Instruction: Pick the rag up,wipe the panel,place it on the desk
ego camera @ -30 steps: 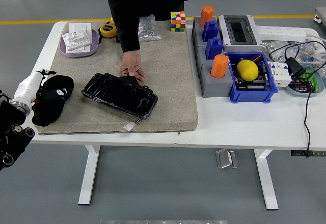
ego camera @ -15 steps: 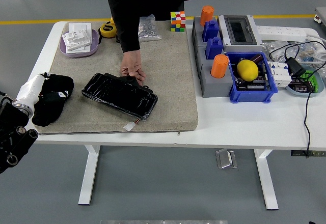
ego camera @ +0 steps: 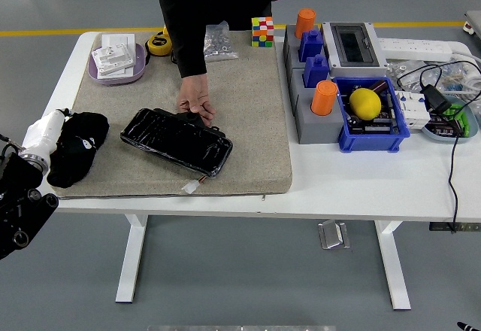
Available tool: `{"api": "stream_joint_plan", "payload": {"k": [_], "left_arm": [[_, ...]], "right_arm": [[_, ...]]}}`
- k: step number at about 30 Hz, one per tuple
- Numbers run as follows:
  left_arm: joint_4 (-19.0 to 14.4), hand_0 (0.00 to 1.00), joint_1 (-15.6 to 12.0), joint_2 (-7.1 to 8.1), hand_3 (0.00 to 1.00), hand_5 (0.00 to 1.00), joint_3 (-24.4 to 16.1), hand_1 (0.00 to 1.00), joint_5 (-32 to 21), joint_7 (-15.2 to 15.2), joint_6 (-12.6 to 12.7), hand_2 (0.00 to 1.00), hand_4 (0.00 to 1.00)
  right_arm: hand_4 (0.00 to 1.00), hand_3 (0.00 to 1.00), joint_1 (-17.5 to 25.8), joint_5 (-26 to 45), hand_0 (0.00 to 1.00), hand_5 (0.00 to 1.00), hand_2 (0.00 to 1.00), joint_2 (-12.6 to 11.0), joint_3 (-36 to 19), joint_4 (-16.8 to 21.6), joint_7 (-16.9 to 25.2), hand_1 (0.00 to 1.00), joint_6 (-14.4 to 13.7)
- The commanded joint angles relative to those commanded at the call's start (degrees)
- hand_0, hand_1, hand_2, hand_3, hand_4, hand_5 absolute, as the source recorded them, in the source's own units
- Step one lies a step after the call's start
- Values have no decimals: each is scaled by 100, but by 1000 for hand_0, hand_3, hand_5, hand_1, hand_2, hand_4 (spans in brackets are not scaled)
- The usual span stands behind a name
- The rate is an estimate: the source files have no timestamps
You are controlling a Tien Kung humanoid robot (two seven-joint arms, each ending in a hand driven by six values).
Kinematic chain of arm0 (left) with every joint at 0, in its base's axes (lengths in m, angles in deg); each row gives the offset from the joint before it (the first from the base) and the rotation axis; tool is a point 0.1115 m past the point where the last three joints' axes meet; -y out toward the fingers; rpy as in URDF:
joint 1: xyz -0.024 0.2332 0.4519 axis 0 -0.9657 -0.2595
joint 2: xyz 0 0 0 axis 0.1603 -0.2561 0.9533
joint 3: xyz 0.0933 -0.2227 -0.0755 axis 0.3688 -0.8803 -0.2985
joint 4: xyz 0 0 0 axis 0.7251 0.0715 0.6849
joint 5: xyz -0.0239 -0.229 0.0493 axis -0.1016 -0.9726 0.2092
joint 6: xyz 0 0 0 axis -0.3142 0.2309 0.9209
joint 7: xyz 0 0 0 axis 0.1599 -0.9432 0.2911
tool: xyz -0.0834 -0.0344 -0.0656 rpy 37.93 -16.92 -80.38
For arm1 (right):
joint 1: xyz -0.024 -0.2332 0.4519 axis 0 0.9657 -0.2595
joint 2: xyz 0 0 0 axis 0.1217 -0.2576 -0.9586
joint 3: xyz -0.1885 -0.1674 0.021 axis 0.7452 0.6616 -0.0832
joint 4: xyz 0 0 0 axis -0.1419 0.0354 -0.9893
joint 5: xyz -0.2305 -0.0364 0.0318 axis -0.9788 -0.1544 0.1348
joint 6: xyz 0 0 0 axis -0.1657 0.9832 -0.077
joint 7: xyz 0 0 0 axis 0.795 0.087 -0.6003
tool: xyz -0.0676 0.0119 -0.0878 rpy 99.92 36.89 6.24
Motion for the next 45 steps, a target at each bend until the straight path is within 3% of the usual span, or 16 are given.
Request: {"api": "stream_joint_plan", "payload": {"k": [5, 6, 11, 12, 18, 19, 24, 25, 32, 40, 45], "left_arm": [[-4, 346, -13, 4, 592, 2, 46, 603, -18, 12, 70, 792, 575], [-5, 331, -19, 2, 559, 2, 56, 537, -49, -5, 105, 700, 335], [-8, 331, -35, -5, 559, 2, 106, 537, -130, -64, 254, 700, 335], [-8, 284, -39, -5, 479, 2, 115, 481, -154, -76, 281, 588, 116], [4, 284, -56, -14, 479, 2, 200, 481, -381, -155, 457, 588, 116], [-2, 261, -60, -17, 399, 2, 206, 457, -397, -182, 500, 511, 5], [-30, 261, -69, -6, 399, 2, 220, 457, -429, -259, 571, 511, 5], [-36, 250, -73, -3, 285, 2, 219, 419, -427, -262, 571, 453, 2], [-110, 236, -89, -1, 264, 2, 152, 410, -411, -298, 573, 444, 2], [-576, 230, -31, 66, 244, 2, -24, 409, -316, -206, 469, 444, 2], [-1006, 224, 27, 48, 250, 2, 79, 404, -271, -102, 387, 444, 2]], "right_arm": [[966, 577, 0, -31, 720, 536, 663, -2, -25, 22, 1, 600, -9], [966, 578, 0, -35, 719, 536, 663, -4, -18, 26, -1, 600, -8], [966, 578, 14, -68, 719, 536, 663, 5, -77, 31, 5, 600, -23], [965, 578, 14, -76, 720, 535, 663, 6, -79, 31, 5, 600, -23], [965, 578, 20, -93, 720, 535, 663, 8, -97, 29, 2, 600, -28], [965, 578, 20, -94, 720, 535, 663, 6, -97, 26, 1, 600, -27], [965, 578, 29, -74, 720, 535, 663, 0, -67, 10, -4, 600, -20], [965, 578, 32, -74, 720, 535, 663, 0, -66, 9, -4, 600, -19], [965, 578, 29, -68, 720, 536, 663, 6, -56, 2, -1, 600, -22], [966, 577, 18, -72, 720, 537, 663, 32, -55, 4, 22, 599, -29], [966, 577, 36, -67, 720, 537, 663, 37, -56, -4, 39, 600, -22]]}}
